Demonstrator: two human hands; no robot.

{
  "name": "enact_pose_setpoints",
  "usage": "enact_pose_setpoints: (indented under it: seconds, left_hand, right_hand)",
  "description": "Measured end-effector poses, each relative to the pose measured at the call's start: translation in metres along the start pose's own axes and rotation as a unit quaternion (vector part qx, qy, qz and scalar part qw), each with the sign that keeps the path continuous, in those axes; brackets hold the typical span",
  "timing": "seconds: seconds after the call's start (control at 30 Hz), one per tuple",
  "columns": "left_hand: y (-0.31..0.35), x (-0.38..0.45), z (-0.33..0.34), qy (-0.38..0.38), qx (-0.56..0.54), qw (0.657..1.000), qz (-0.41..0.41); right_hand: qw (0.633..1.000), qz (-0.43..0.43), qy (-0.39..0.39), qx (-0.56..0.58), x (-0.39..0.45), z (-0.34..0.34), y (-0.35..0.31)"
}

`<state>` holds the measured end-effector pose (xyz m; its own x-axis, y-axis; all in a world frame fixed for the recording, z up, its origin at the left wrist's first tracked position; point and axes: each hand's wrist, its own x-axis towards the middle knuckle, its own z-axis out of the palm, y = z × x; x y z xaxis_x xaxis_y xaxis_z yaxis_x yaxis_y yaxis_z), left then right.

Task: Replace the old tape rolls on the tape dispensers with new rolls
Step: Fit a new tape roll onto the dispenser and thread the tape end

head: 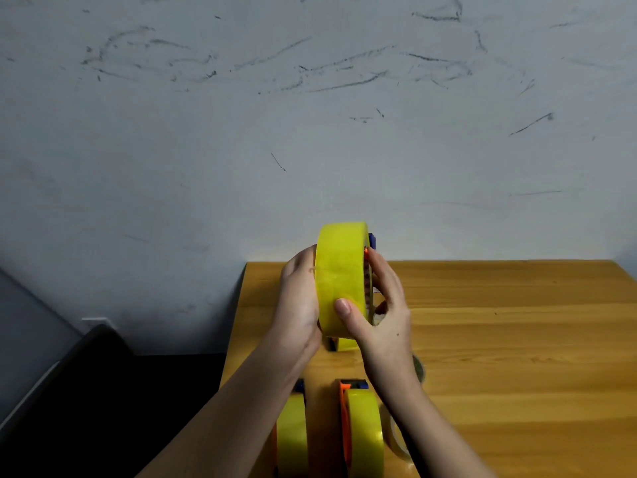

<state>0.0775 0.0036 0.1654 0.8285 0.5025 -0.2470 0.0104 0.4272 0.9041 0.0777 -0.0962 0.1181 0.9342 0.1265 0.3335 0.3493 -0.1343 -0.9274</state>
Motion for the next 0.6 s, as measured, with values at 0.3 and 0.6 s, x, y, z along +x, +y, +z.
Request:
enact_pose_setpoints:
  seconds: [0.3, 0.6]
  left_hand:
    - [0.01, -0.003, 0.005, -0.041, 0.047, 0.998, 0.02]
    - [0.01, 0.005, 0.002, -0.013, 0.046, 0.999, 0.014]
  right_hand:
    - [0.999, -0.013, 0.018, 0.049, 0.002, -0.002, -0.003]
    - [0.99, 0.025, -0.137, -0.033, 0.017, -0.015, 0.009]
